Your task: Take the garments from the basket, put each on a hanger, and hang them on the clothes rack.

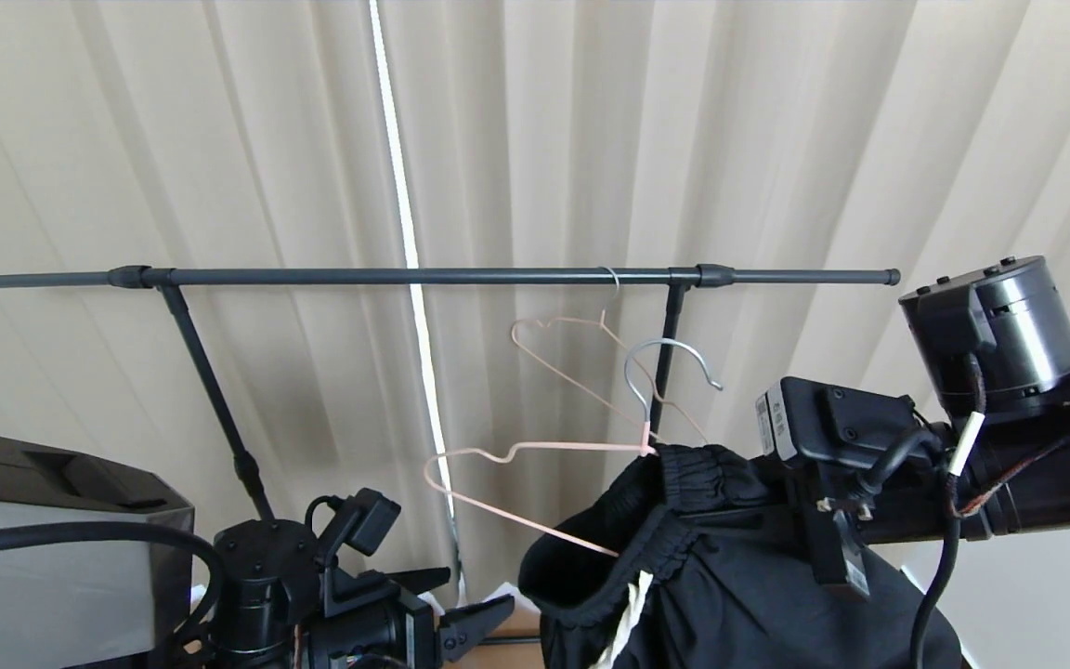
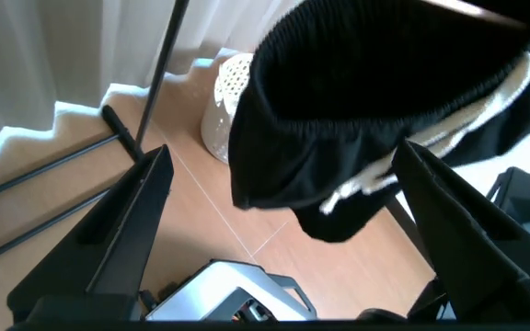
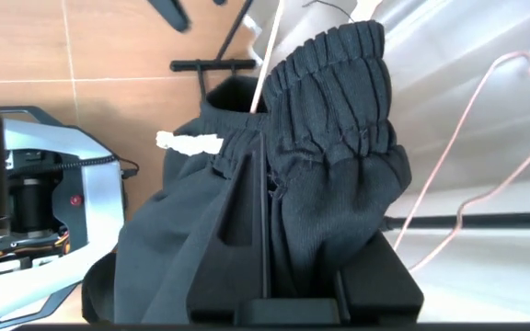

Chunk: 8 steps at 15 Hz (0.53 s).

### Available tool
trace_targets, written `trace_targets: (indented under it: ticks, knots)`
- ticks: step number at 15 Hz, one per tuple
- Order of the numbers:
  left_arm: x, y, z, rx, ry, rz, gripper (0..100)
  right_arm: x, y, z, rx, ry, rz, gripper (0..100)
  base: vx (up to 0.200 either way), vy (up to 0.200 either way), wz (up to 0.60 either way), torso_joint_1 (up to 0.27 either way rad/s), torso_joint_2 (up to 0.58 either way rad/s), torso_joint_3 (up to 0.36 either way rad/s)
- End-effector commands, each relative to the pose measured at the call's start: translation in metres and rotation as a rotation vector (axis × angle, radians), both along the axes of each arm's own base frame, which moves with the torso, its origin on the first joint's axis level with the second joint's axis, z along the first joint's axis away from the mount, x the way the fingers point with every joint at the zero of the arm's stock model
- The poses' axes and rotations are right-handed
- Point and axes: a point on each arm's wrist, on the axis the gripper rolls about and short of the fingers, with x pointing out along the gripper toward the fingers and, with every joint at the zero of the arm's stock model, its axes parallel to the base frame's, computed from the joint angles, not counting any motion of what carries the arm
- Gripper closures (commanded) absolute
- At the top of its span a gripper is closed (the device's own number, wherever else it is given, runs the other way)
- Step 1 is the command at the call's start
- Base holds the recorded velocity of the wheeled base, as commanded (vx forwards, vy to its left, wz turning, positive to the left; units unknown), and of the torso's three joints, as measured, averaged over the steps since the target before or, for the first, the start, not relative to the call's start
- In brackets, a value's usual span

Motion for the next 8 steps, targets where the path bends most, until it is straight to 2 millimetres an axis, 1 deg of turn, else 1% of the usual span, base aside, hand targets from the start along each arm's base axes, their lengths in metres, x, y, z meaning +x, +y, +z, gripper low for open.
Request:
trace_targets:
  ticks: [1, 2, 3, 5, 8]
  knots:
    - [0.000, -0.006, 0.001, 0.001, -0.015, -0.001, 0, -0.010, 0.002, 0.004, 0.011, -0.010, 0.029, 100, 0.000, 0.000, 0.00, 0.000, 0.00, 0.000]
    - [0.000, -0.006, 0.001, 0.001, -0.015, -0.001, 0, -0.010, 0.002, 0.004, 0.011, -0.010, 0.029, 100, 0.000, 0.000, 0.00, 0.000, 0.00, 0.000]
    - [-0.001, -0.009, 0.000, 0.016, -0.024, 0.021, 0, -0.015, 0.004, 0.005, 0.018, -0.005, 0.038, 100, 0.000, 0.000, 0.00, 0.000, 0.00, 0.000]
    - [-0.003, -0.012, -0.003, 0.025, -0.018, 0.005, 0, -0.017, 0.005, 0.007, 0.034, 0.002, 0.049, 100, 0.000, 0.000, 0.00, 0.000, 0.00, 0.000]
    - [-0.004, -0.013, -0.003, 0.026, -0.020, 0.001, 0, -0.027, 0.005, 0.014, 0.059, -0.012, 0.077, 100, 0.000, 0.000, 0.00, 0.000, 0.00, 0.000]
